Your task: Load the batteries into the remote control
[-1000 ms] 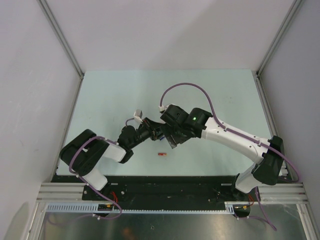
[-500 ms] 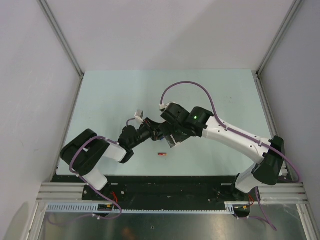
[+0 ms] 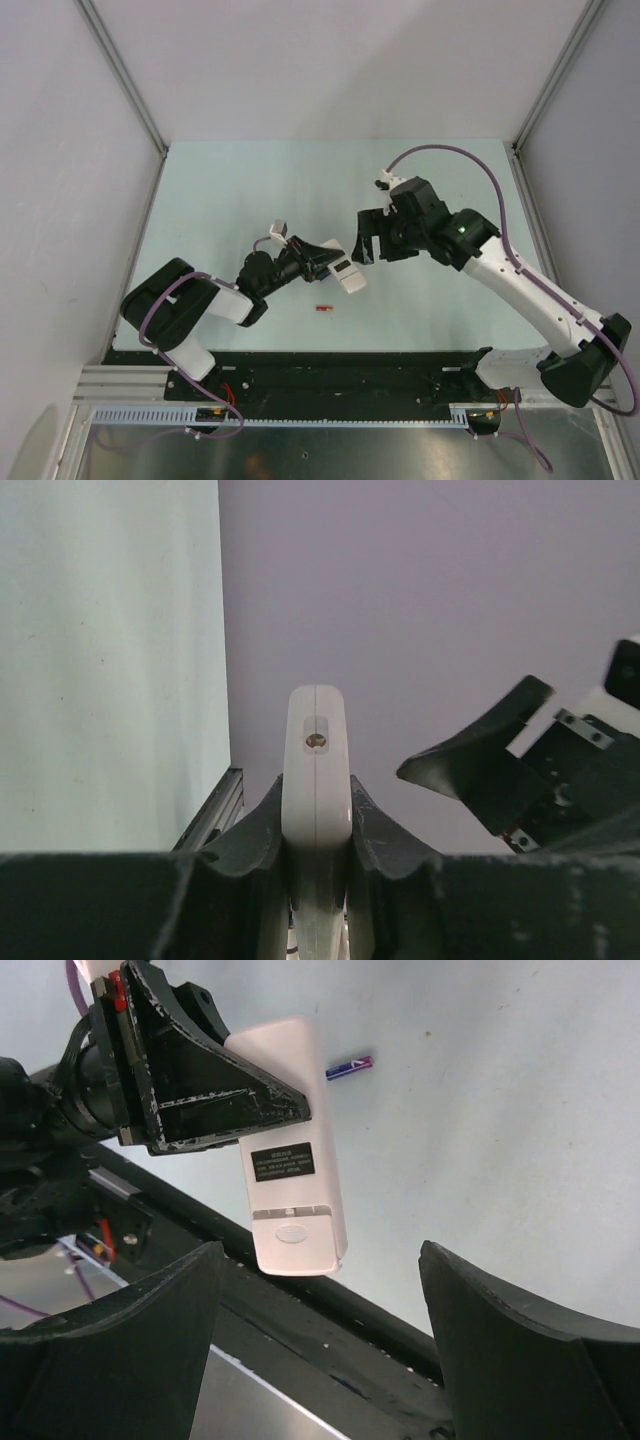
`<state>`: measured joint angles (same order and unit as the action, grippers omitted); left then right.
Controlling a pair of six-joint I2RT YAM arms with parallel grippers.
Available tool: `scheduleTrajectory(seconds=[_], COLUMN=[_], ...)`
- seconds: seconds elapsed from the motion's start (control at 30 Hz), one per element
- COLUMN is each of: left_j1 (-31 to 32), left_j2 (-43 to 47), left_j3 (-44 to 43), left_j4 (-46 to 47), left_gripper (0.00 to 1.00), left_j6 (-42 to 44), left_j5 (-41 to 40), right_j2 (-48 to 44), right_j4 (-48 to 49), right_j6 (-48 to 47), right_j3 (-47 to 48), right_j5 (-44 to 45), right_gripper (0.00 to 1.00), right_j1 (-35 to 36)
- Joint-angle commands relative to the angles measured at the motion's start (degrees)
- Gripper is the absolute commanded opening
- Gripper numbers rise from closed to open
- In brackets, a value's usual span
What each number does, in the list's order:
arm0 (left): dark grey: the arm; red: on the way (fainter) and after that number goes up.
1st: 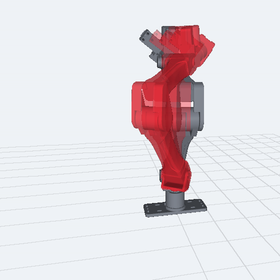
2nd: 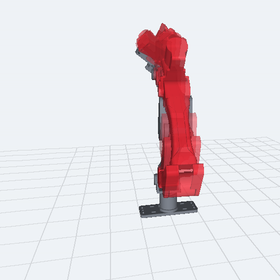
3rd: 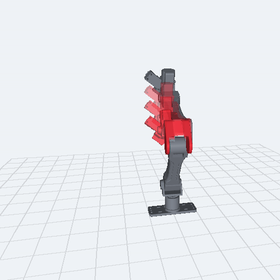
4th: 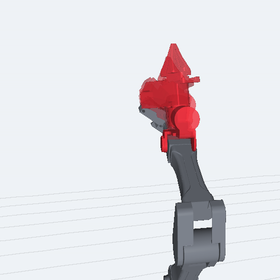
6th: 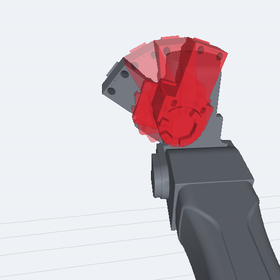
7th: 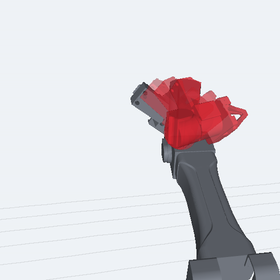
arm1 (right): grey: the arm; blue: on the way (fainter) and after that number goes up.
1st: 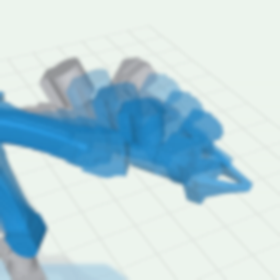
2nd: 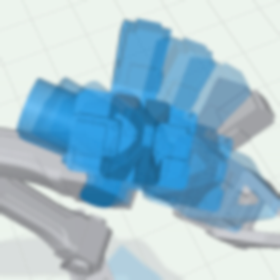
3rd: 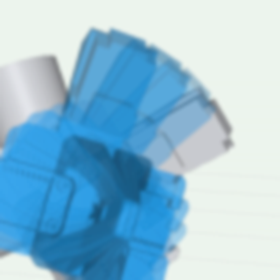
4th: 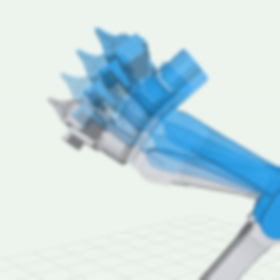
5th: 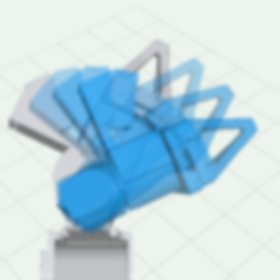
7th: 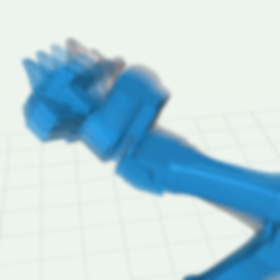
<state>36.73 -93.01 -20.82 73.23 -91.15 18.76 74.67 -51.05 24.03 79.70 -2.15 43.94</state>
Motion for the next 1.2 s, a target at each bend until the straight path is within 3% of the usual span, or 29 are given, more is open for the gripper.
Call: scheduleTrajectory(seconds=[0.0,0.37,0.6,0.83,1.17], left_j1=[0.36,0.27,0.27,0.27,0.27], left_j2=[0.99,4.42,4.16,3.72,4.42], left_j3=[-1.07,-0.54,-1.86,-3.09,-3.79], left_j4=[8.06,9.21,9.21,9.21,9.21], left_gripper=[0.00,0.00,0.00,0.00,0.00], left_j6=[-2.36,-3.33,-2.71,-2.54,-2.45], left_j5=[2.06,5.05,5.14,5.23,5.58], right_j2=[-4.61,-8.84,-10.43,-11.04,-8.49], right_j4=[9.64,25.90,38.82,47.43,46.83], right_j6=[3.65,10.06,19.37,24.04,22.73], right_j3=[-7.53,-21.77,-31.09,-35.05,-35.41], right_j5=[-13.21,-35.71,-48.46,-51.81,-52.34], right_gripper=[0.84,0.84,0.84,0.81,0.70], right_j1=[-5.17,-14.67,-18.72,-18.46,-15.56])
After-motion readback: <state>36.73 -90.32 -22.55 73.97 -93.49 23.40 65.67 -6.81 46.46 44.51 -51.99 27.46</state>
